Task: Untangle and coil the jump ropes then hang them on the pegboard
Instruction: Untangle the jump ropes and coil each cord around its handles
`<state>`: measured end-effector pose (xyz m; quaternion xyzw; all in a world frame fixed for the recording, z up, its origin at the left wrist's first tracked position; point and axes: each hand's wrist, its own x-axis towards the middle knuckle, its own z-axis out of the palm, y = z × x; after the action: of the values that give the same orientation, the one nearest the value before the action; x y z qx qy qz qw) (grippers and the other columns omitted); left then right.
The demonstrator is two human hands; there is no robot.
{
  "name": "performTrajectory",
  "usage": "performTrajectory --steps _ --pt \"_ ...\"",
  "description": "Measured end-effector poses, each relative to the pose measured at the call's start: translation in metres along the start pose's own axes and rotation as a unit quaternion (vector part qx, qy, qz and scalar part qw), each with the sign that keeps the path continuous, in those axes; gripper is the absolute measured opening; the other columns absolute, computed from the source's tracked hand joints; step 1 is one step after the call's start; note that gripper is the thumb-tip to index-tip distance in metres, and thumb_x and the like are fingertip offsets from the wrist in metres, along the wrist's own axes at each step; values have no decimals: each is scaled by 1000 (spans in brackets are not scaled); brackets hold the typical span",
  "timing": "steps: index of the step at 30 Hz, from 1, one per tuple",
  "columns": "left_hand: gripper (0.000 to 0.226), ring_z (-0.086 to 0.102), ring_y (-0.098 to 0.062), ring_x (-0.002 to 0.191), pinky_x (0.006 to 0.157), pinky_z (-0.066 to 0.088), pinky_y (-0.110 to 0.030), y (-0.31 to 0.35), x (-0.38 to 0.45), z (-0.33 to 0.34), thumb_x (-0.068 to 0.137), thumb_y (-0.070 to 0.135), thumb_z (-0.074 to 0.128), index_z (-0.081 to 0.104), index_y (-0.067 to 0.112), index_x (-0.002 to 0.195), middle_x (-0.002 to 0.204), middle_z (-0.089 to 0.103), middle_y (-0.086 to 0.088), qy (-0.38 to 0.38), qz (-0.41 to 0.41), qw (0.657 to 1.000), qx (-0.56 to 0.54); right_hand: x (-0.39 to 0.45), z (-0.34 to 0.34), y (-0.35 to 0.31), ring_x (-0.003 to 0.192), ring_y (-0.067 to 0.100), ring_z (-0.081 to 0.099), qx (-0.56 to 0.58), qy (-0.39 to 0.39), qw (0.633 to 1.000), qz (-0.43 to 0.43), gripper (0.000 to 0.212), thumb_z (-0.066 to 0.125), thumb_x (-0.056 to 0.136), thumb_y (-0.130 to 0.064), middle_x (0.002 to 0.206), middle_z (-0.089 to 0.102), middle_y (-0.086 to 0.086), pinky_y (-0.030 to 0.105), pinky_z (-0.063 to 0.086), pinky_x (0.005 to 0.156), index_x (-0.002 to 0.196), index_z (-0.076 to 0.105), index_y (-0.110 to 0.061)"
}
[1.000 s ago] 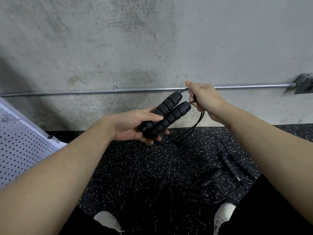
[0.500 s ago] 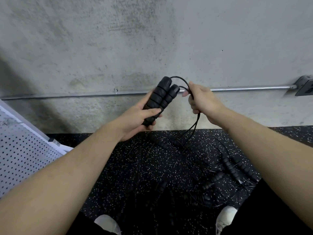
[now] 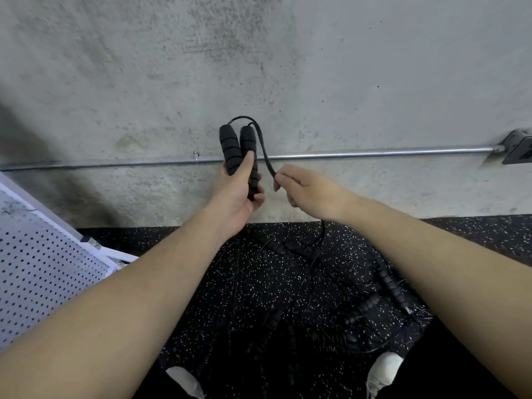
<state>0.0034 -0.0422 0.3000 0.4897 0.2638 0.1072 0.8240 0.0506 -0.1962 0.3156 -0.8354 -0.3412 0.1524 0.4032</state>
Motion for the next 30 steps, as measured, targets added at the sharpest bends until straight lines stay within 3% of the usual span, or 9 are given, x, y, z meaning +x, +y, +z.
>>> performTrajectory --steps 2,5,8,11,15,20,23,27,30 --pt "15 46 -13 60 52 37 -23 -3 -3 4 94 25 72 61 17 101 77 52 -4 -36 5 999 17 -2 7 -3 45 -1 43 -16 -14 1000 -8 29 39 109 -26 63 50 -9 15 36 50 86 57 -27" --pt "12 48 -11 61 57 41 -23 -6 -5 8 91 16 75 63 17 94 72 52 1 -69 3 997 31 -5 10 -5 50 -4 47 -43 -30 999 -14 28 39 109 -26 66 50 -11 9 36 53 85 52 -28" --pt "10 51 -13 61 59 44 -28 -8 -2 10 93 10 71 62 13 91 70 53 -1 -47 7 998 33 -7 6 -7 52 -13 48 -58 -44 997 -22 21 39 110 -25 69 49 -12 7 37 56 98 55 -18" --pt "16 50 -13 59 59 43 -30 -9 -2 15 94 5 65 59 13 82 68 52 -1 -23 18 999 44 -9 5 -7 55 -17 48 -57 -44 997 -34 21 40 110 -24 70 49 -14 6 38 60 96 54 -17" --pt "16 52 -15 56 49 47 -28 -5 -2 15 97 12 63 59 11 82 70 54 -2 -25 40 997 58 -11 3 -7 50 -10 48 -26 -38 998 -44 30 41 109 -24 60 51 -15 9 38 56 81 51 -28" --pt "7 64 -17 61 61 58 -31 3 -5 11 100 19 62 61 12 101 80 66 -5 -8 48 998 31 -9 2 3 44 4 36 -11 -52 998 -19 37 43 107 -38 60 46 -2 16 34 46 79 56 -19" --pt "16 67 -20 62 65 62 -37 5 -5 5 100 27 63 63 11 102 77 67 -6 -4 46 994 96 -9 0 8 45 5 37 -21 -67 997 -15 37 42 107 -40 60 47 -3 15 35 47 79 56 -19" --pt "20 57 -19 50 61 60 -37 10 -4 0 97 31 65 60 12 99 73 56 -5 10 28 993 114 -9 -12 21 52 9 40 -28 -95 995 18 40 41 105 -49 60 48 -11 25 38 54 79 57 -24" --pt "17 48 -16 48 55 53 -33 15 -7 -2 97 27 65 57 12 96 70 52 -3 -32 7 996 86 -10 -20 26 49 8 38 -7 -96 995 29 44 43 104 -52 55 45 -14 27 36 56 71 49 -23"
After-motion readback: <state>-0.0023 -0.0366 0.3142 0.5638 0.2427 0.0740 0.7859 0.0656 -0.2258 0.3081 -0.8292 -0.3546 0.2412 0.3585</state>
